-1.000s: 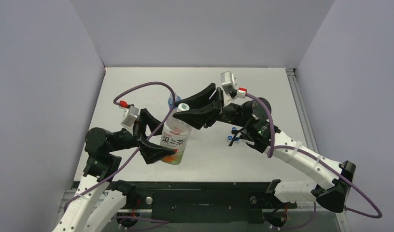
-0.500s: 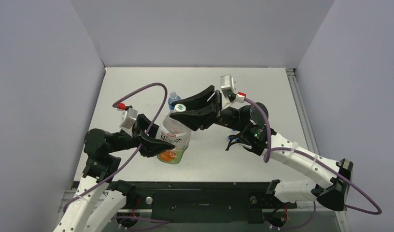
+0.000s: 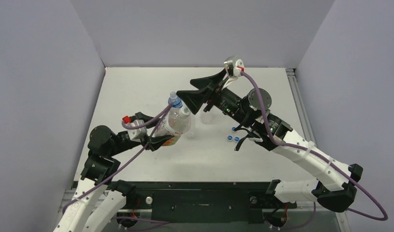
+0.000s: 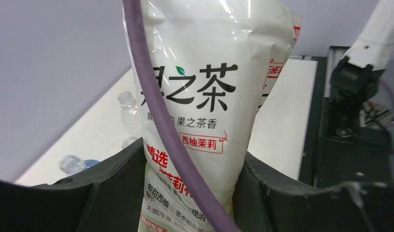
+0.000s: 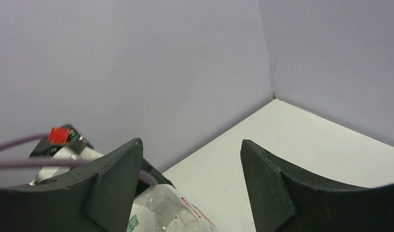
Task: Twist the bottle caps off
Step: Unscrew the bottle cap from the plastic bottle.
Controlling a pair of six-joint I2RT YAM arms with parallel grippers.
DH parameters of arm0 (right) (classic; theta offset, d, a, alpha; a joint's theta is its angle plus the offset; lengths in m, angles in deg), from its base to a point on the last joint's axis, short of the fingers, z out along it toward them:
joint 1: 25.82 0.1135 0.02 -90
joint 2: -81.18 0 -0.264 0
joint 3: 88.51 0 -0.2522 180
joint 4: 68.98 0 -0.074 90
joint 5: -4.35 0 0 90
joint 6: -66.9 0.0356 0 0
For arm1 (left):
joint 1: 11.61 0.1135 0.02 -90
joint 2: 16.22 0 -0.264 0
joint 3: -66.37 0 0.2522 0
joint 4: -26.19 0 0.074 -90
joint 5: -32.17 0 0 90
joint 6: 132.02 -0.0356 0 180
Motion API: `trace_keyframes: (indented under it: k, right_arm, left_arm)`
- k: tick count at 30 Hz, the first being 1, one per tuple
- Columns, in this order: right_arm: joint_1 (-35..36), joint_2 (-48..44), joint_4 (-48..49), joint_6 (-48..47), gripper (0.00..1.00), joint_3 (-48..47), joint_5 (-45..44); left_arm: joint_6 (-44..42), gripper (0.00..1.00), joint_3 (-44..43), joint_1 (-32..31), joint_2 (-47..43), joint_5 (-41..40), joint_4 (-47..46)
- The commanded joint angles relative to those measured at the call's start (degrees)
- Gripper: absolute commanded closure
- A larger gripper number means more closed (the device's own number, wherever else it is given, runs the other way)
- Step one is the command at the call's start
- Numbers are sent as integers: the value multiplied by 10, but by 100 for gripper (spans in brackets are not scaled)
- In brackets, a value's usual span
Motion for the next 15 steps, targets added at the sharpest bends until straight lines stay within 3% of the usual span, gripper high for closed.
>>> trace_keyframes:
  k: [1, 4, 8, 15]
  right_arm:
    - [11, -4, -77, 32, 34, -53, -143]
    - [23, 6, -87, 50, 43, -62, -167]
    - [40, 27, -98, 56, 49, -78, -179]
    - [77, 31, -97, 49, 41, -71, -221]
  left_arm:
    - [-157, 88, -23, -8, -1, -174, 21]
    - [-166, 89, -25, -8, 2, -214, 22]
    - [-156, 91, -34, -9, 7, -243, 35]
    - [-106, 96, -59, -8, 37, -336, 69]
